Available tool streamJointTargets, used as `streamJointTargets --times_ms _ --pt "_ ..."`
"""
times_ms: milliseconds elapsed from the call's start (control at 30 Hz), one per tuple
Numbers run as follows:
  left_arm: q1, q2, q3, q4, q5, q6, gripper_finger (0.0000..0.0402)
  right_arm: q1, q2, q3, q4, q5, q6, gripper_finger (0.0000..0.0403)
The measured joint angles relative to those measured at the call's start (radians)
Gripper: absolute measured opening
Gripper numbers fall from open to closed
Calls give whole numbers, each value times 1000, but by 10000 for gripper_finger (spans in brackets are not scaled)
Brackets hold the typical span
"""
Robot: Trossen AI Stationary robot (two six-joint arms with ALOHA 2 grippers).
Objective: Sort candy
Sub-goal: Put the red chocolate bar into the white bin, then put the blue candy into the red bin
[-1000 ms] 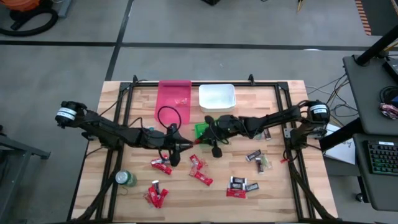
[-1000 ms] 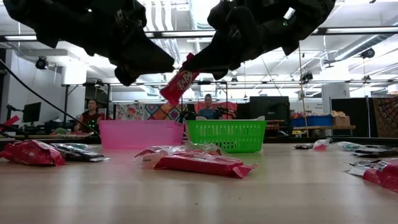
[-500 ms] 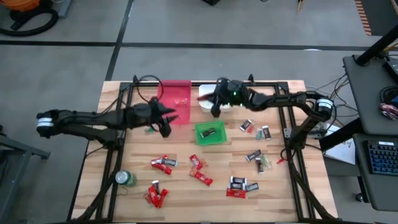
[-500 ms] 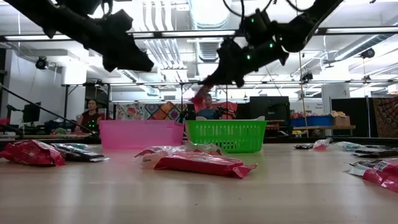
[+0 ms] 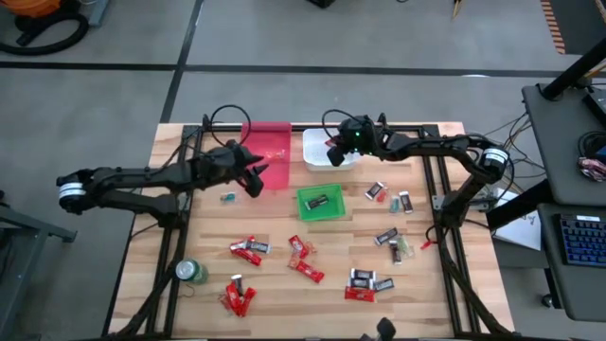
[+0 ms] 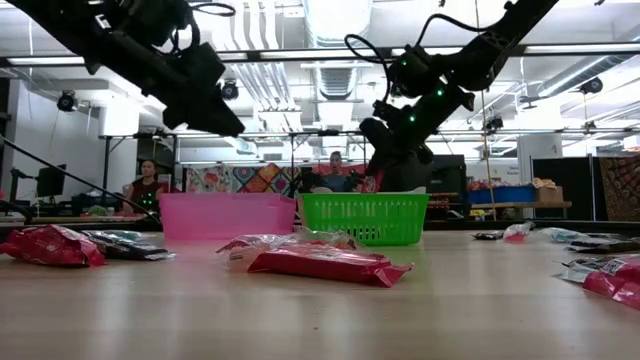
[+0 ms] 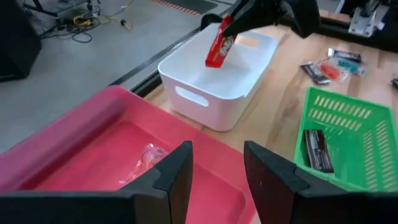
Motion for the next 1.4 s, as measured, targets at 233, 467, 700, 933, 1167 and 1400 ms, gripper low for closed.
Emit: streamJointTargets --times_ms 233,467,700,933,1167,1400 --pt "0 29 0 2 0 -8 127 0 0 0 0 -7 79 82" --pt "-1 32 0 0 3 -10 127 0 -3 5 -21 -7 93 154" --pt "-4 32 56 -187 6 -110 127 10 -40 48 -116 -11 91 183" --pt "-33 32 186 -533 15 -179 127 35 -103 60 -152 -99 58 180" --pt "-101 32 313 -872 97 -185 127 82 -138 60 -156 -113 31 180" --pt "-143 37 308 -1018 101 -247 132 106 -138 60 -156 -113 13 180"
